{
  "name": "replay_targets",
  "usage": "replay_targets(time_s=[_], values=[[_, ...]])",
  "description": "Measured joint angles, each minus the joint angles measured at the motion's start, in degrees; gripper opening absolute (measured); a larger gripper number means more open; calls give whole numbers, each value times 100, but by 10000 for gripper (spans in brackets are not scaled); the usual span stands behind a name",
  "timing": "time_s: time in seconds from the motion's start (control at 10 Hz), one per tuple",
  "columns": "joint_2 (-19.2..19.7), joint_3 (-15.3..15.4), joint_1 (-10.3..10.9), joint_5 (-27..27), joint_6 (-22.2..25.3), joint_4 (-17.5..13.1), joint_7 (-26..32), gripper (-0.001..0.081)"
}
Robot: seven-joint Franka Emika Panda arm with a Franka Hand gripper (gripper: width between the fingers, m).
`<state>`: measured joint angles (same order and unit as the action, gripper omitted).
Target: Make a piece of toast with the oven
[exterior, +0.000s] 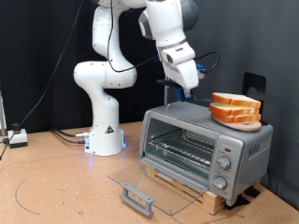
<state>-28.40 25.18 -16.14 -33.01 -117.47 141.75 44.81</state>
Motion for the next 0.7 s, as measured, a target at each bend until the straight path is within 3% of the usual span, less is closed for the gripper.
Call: replay_targets(time_s=[0.7], values=[[163,439,7,-17,-93,-75,-375,395]])
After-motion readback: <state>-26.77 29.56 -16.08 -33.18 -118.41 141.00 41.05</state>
